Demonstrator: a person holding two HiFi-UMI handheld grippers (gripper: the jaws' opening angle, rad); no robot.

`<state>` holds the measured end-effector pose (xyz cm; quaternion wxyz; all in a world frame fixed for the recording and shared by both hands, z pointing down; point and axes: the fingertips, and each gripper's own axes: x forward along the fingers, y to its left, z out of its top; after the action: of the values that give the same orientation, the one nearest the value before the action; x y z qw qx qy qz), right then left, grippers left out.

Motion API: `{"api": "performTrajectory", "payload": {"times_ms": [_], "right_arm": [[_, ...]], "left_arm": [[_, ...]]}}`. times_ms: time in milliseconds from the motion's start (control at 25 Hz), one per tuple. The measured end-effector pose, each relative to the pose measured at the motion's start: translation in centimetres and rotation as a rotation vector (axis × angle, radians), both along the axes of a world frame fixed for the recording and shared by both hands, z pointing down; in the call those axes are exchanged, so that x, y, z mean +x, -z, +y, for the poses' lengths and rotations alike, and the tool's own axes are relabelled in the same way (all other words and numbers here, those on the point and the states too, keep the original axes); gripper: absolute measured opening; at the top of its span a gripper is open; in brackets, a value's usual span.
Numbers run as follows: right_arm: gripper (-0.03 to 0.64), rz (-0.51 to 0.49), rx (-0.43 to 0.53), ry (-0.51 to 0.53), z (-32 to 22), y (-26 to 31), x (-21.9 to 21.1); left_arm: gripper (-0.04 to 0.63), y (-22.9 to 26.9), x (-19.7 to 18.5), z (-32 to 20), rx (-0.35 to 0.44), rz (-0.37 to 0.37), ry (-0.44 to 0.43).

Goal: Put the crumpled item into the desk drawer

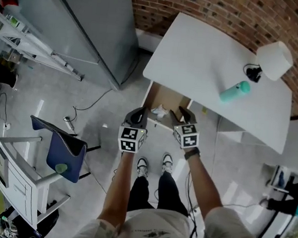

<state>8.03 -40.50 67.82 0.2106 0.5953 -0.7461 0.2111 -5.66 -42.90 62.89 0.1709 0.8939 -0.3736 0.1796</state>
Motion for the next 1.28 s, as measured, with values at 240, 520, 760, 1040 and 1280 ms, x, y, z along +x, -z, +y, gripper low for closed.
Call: {"api": "performTrajectory", "payload": {"times_ms": [240, 520, 760, 1040, 1280], "right_arm": [[0.118, 0.003, 0.129, -0.107, 0.6, 9.1, 1.6], [0.073, 0.024, 0.259, -0.196, 3.1, 18.3, 2.5], [0.038, 0.007, 0.354, -0.225, 5.7, 25.0, 1.6], [0.025, 0.001, 0.45, -0.233, 8.3, 29.5, 0.6], [0.005, -0.003, 0.459, -0.255, 9.2, 30.6, 0.9]], "left_arm": [[-0.002, 8.0, 0.0, 0.4, 0.112, 0.021, 0.037], [-0.002, 15.5, -0.7, 2.5, 0.212, 0.045, 0.022], [-0.002, 21.1, -0.5, 4.8, 0.296, 0.08, 0.007], [-0.002, 25.6, -0.8, 5.8, 0.417, 0.092, 0.01], [-0.002, 28.2, -0.6, 6.8, 0.464, 0.111, 0.011]]}}
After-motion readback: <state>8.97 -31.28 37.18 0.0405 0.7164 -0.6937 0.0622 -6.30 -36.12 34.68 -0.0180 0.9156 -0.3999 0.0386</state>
